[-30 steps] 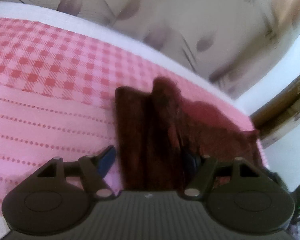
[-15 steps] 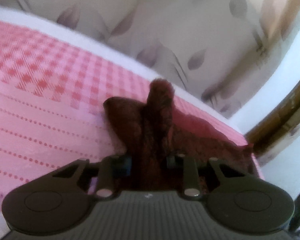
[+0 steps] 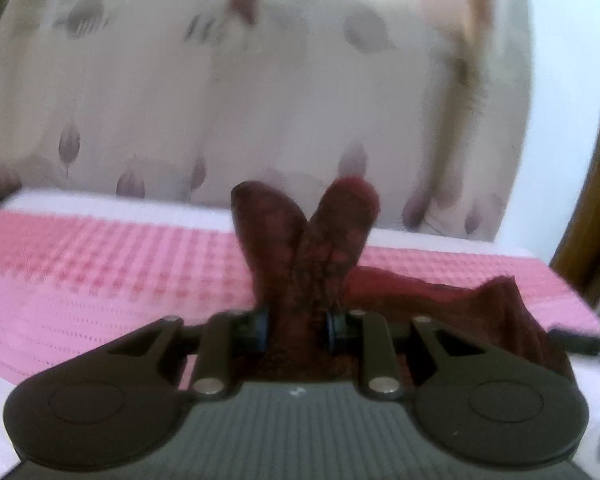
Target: Fold small clothes
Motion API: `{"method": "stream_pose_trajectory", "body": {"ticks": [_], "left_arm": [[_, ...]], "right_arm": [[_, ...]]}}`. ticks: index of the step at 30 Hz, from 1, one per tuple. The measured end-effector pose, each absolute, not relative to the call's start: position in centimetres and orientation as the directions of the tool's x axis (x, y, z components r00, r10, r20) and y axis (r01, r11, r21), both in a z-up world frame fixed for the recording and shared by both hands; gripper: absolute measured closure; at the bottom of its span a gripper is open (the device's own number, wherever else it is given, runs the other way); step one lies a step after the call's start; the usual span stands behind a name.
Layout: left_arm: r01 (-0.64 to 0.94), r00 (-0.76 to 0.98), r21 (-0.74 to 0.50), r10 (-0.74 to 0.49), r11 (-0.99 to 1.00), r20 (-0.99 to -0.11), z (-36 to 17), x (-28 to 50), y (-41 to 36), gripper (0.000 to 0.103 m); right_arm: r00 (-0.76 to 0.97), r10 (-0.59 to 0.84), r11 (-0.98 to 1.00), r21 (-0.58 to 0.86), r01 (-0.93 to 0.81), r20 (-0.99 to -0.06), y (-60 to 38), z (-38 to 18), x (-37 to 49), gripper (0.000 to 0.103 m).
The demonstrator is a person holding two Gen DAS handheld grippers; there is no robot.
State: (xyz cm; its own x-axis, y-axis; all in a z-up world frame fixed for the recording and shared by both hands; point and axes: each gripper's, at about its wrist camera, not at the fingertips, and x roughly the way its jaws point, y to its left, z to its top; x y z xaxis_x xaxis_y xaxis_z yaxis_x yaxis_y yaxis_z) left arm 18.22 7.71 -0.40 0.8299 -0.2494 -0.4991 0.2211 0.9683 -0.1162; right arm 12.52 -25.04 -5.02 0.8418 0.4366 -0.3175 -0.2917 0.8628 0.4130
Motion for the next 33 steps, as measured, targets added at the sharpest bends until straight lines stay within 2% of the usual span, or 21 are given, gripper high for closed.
{"method": "stream_pose_trajectory", "body": {"ticks": [3, 4, 7, 10, 14, 18, 20, 24, 25, 26, 27, 28, 30, 33], "left_arm": [[0.244, 0.857, -0.006, -0.219, 0.970, -0.467, -0.4, 16.0, 4.2, 0.079], [0.253, 0.867, 0.039, -0.208, 0.967, -0.453, -0.6, 15.2, 3.0, 0.079], [0.259, 0.895, 0.144, -0.181, 0.955, -0.408, -1.5, 13.3, 0.2, 0.079], [0.259, 0.911, 0.216, -0.163, 0.942, -0.380, -2.5, 11.9, -2.0, 0.079], [0.258, 0.930, 0.313, -0.147, 0.914, -0.337, -3.8, 10.4, -4.1, 0.079], [0.253, 0.941, 0.393, -0.130, 0.884, -0.312, -4.8, 9.9, -5.8, 0.079], [0.247, 0.948, 0.442, -0.121, 0.863, -0.293, -5.3, 9.8, -6.6, 0.079], [0.238, 0.958, 0.521, -0.109, 0.820, -0.267, -6.2, 9.2, -8.1, 0.079], [0.230, 0.960, 0.526, -0.103, 0.819, -0.259, -6.3, 8.9, -8.3, 0.079], [0.233, 0.959, 0.519, -0.106, 0.823, -0.263, -6.3, 9.0, -8.3, 0.079], [0.240, 0.956, 0.505, -0.111, 0.829, -0.272, -6.1, 9.1, -8.2, 0.078], [0.247, 0.952, 0.485, -0.116, 0.839, -0.283, -5.6, 9.1, -7.9, 0.078], [0.269, 0.942, 0.421, -0.145, 0.866, -0.303, -4.3, 8.8, -7.1, 0.076], [0.297, 0.922, 0.249, -0.209, 0.922, -0.325, -1.0, 7.6, -4.7, 0.072]], "right_arm": [[0.718, 0.655, 0.672, 0.618, -0.409, -0.237, -24.9, -1.4, 13.7, 0.025], [0.693, 0.685, 0.641, 0.639, -0.426, -0.226, -24.5, -0.3, 14.0, 0.025], [0.596, 0.761, 0.575, 0.691, -0.437, -0.257, -23.0, 1.9, 15.7, 0.025], [0.526, 0.792, 0.541, 0.755, -0.369, -0.310, -22.1, 1.7, 17.8, 0.024], [0.513, 0.762, 0.586, 0.758, -0.286, -0.396, -21.5, 0.9, 19.5, 0.017], [0.482, 0.781, 0.548, 0.806, -0.226, -0.396, -21.3, 0.0, 20.8, 0.019], [0.474, 0.784, 0.543, 0.813, -0.210, -0.401, -21.4, -0.3, 21.1, 0.027], [0.464, 0.755, 0.594, 0.783, -0.184, -0.464, -21.0, -0.6, 22.4, 0.030], [0.461, 0.745, 0.615, 0.764, -0.193, -0.483, -20.6, -0.6, 22.6, 0.041], [0.464, 0.727, 0.646, 0.733, -0.213, -0.505, -20.5, -0.5, 22.7, 0.062], [0.475, 0.704, 0.680, 0.695, -0.235, -0.528, -20.2, -0.4, 22.8, 0.071], [0.484, 0.695, 0.693, 0.674, -0.254, -0.532, -20.2, -0.3, 22.9, 0.075], [0.498, 0.689, 0.705, 0.646, -0.293, -0.526, -20.5, -0.4, 23.0, 0.078], [0.529, 0.691, 0.696, 0.652, -0.301, -0.493, -22.2, -0.6, 23.4, 0.080]]}}
